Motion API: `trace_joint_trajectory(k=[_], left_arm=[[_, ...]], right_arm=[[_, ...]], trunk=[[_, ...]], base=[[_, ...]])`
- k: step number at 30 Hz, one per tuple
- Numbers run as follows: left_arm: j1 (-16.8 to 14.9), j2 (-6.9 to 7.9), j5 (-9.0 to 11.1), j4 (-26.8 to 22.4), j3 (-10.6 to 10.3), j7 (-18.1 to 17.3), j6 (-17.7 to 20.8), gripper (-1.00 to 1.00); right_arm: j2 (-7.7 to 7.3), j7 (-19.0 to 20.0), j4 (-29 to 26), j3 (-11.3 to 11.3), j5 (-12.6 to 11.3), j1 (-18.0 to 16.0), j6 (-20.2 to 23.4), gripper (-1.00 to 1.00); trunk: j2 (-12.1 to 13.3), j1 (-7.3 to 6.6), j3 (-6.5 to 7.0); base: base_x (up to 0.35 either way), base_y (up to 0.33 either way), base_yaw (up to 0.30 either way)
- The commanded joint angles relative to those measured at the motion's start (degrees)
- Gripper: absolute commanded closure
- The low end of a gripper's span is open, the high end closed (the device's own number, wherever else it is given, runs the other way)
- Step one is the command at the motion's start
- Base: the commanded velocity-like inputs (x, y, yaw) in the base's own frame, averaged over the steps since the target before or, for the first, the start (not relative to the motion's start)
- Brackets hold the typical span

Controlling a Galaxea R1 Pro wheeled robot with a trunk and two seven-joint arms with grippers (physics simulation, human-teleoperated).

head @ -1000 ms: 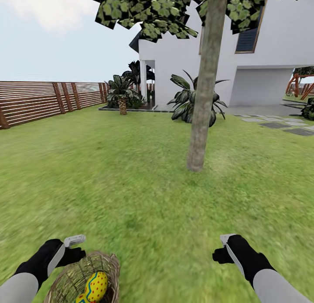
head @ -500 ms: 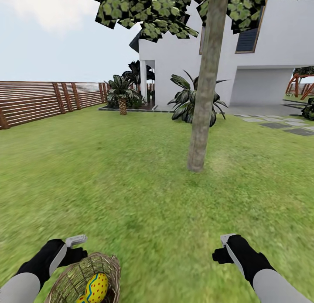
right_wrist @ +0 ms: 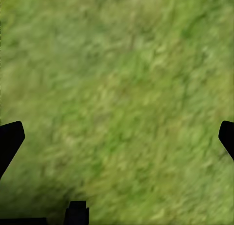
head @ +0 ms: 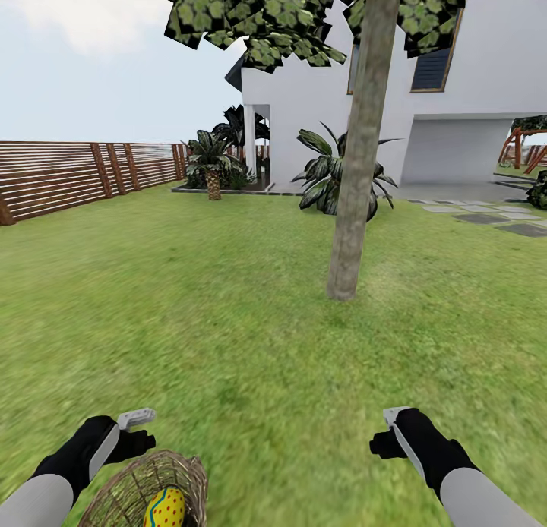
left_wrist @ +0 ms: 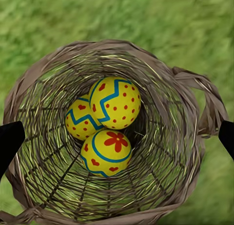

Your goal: Take the three Easter eggs out of the wicker basket on the lawn in the garden, then place them on the lawn next to a single tree (choose any tree) so that all three eggs are next to the same tree and none are left in the basket.

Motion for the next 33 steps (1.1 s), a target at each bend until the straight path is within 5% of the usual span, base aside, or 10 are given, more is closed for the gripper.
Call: trace_joint_trajectory(k=[1, 33], left_arm=[[0.0, -0.02, 0.1, -0.1, 0.3, -0.2, 0.3, -1.0], [0.0, -1.42, 0.3, -0.1, 0.4, -0.3, 0.1, -1.0]], right_arm=[[-0.04, 0.4, -0.1, 0.3, 0.5, 0.0, 0.3, -1.0], [-0.1, 0.4, -0.1, 0.2, 0.5, 0.0, 0.2, -1.0]], trunk=[[0.0, 0.0, -0.06], [-0.8, 0.44, -0.42]], base=[[0.0, 0.0, 0.0], [0.0, 0.0, 0.0]])
